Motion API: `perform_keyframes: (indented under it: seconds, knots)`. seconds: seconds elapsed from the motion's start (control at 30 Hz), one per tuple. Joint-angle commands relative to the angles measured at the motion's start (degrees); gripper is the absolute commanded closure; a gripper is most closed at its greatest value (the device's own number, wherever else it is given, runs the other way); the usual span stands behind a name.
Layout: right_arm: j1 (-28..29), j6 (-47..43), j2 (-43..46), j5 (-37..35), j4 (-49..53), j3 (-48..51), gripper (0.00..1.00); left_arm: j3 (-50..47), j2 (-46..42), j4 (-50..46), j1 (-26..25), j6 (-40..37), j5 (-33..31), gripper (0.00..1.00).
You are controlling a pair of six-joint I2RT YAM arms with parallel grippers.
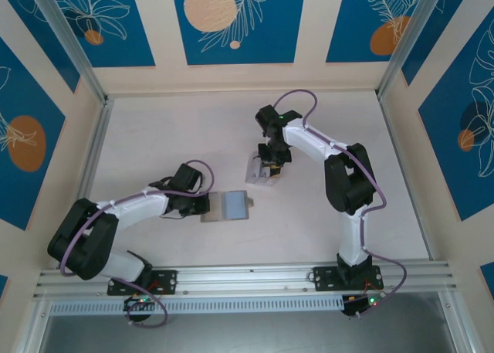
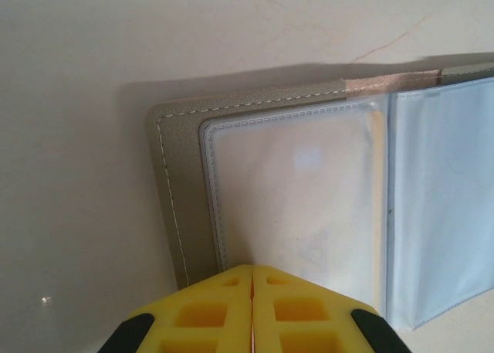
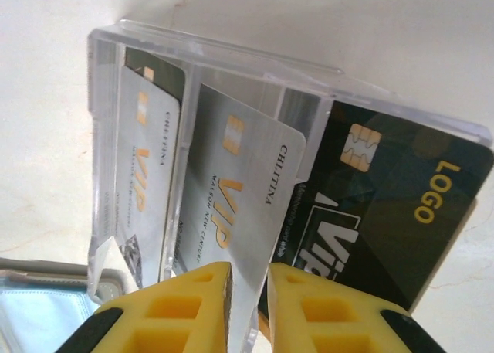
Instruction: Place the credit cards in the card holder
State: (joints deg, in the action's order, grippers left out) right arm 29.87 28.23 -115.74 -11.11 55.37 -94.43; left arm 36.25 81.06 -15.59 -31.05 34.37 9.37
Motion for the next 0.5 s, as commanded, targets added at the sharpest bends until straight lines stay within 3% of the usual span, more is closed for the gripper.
perform_keyframes:
  seconds: [0.0,0.47]
  knots:
    - [0.7,-1.0,-1.0,1.7,1.1,-2.2,0.79,-1.4,-0.7,-2.1,-0.5,0.6,-1.0,0.93]
    - [0.4,-0.9,-3.1,3.4,0.7,-3.7,0.80,-1.7,-1.5,-2.2,-0.5,0.7,-1.1,0.93]
